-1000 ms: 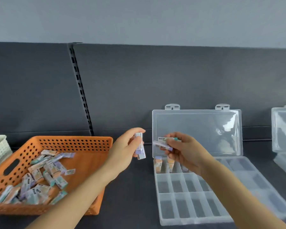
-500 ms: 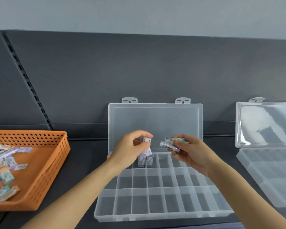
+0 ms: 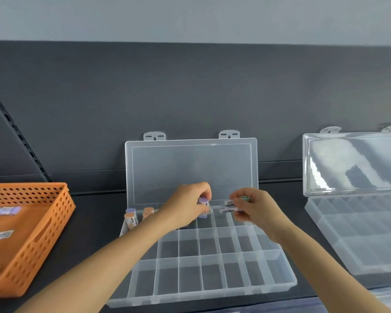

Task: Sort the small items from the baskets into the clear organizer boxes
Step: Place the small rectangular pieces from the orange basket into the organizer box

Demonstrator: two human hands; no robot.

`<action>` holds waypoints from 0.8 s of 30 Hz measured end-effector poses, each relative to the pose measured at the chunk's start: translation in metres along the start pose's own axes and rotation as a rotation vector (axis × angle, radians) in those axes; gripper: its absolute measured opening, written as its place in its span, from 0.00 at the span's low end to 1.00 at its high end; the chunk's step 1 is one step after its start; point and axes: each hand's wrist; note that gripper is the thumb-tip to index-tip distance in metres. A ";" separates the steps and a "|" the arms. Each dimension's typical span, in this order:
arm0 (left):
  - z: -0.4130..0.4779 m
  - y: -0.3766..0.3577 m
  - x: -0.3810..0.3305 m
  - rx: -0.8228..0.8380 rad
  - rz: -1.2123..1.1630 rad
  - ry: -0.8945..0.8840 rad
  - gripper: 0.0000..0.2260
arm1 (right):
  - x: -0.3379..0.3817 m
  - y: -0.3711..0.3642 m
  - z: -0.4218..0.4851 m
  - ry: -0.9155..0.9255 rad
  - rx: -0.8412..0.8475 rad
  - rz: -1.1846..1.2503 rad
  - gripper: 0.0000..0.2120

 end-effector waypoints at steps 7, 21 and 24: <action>0.011 -0.013 0.014 0.141 0.287 -0.139 0.05 | -0.003 -0.002 0.000 0.127 -0.024 -0.322 0.06; 0.005 -0.024 0.014 0.036 0.332 -0.145 0.13 | -0.003 -0.024 0.003 0.492 0.083 -0.673 0.14; 0.002 -0.026 0.013 0.027 0.330 -0.159 0.14 | -0.002 -0.029 0.006 0.489 0.089 -0.697 0.17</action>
Point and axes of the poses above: each hand's wrist, its own z-axis towards the middle knuckle, its own y-axis out of the back of the hand, x = y × z, and after that the axes turned 14 degrees about -x, right-handed
